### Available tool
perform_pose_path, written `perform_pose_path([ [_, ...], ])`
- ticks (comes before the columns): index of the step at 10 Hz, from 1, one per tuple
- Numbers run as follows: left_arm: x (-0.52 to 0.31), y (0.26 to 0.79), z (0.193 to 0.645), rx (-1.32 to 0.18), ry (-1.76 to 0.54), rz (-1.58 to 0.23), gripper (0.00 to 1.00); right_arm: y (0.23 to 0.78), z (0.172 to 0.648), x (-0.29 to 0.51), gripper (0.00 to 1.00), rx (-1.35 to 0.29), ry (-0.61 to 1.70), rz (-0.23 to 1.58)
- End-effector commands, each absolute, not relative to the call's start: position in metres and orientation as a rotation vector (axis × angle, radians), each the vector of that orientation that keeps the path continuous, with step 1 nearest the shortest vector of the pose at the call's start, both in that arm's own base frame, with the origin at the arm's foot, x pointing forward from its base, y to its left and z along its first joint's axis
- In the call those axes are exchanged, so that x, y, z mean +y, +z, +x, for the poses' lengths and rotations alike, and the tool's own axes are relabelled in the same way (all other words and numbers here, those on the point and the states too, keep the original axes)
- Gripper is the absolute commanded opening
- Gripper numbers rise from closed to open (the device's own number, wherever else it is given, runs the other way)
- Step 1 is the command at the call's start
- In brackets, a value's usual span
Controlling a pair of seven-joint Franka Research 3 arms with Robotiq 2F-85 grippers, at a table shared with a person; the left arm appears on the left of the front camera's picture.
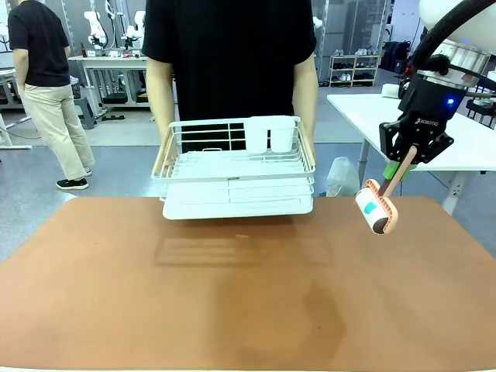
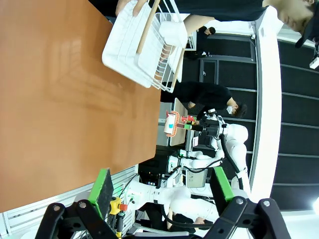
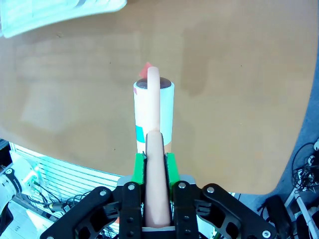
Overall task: Clean the table.
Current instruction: Place the Lint Roller down when the Dish drying rack is positioned in the middle of the table.
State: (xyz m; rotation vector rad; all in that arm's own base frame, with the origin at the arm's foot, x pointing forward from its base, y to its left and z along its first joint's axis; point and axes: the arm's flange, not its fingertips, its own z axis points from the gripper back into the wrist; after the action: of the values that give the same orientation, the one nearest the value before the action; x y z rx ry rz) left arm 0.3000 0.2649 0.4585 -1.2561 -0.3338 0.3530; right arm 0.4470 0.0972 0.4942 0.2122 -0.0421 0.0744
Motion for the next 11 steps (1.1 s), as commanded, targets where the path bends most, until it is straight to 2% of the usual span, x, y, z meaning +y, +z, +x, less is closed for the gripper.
perform_pose_path([
  [1, 0.2659, 0.4611, 0.2972, -0.341, 0.346, -1.261, 1.0, 0.497, 0.4441, 0.0998, 0.21, -0.049, 0.057, 0.212],
  [11, 0.2659, 0.4611, 0.2972, -0.341, 0.346, -1.261, 1.0, 0.497, 0.4441, 0.0998, 0.21, -0.049, 0.057, 0.212],
])
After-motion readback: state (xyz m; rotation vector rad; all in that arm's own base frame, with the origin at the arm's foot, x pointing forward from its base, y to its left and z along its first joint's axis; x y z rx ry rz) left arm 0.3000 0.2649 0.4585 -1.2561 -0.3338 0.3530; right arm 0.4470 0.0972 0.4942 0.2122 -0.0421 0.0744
